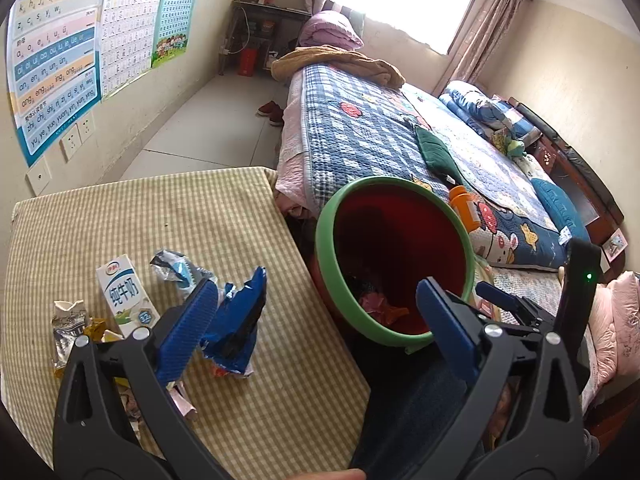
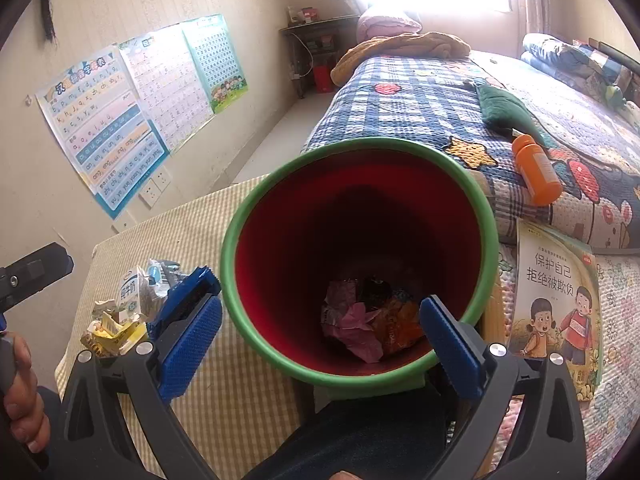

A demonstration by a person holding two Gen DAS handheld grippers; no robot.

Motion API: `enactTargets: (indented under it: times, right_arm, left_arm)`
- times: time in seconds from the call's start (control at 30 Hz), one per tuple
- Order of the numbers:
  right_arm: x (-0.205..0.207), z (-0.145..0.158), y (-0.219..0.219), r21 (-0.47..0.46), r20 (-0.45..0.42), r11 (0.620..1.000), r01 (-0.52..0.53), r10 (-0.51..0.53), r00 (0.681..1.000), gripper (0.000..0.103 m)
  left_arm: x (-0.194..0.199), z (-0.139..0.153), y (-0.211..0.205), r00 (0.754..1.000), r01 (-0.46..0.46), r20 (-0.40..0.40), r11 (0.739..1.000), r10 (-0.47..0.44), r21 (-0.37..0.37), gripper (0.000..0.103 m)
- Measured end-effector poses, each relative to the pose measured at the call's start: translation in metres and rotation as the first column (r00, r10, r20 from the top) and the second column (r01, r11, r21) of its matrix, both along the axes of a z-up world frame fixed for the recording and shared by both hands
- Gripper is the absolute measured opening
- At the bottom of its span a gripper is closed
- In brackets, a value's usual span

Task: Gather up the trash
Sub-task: 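Move both tools back over the remaining wrappers on the table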

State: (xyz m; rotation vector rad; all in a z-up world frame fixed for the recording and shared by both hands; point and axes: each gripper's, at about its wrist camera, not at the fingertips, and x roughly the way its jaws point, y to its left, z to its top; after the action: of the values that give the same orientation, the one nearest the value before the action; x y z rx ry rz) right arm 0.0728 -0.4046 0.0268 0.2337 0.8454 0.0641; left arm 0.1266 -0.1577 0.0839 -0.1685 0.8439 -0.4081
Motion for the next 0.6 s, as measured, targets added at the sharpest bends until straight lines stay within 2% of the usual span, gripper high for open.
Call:
enactTargets:
  times: [0.3,0.6]
  right_arm:
    - [-0.007,0.004,0.073,-0.036,-0.009,0.991,-0.133,0.133,0.991,0.096]
    - [-0.014,-0.006,0.136,-0.056,-0.044,0.964,-0.259,0.256,0.966,0.096]
  left_arm:
    - [-0.034,-0.007,0.071,0.993,-0.12,-0.01,0.993,0.12,0.007,0.097]
    - [-0.064,-0.026,0.14,0.968,-0.245,-0.044,0.969,0.245,0.016,0.097]
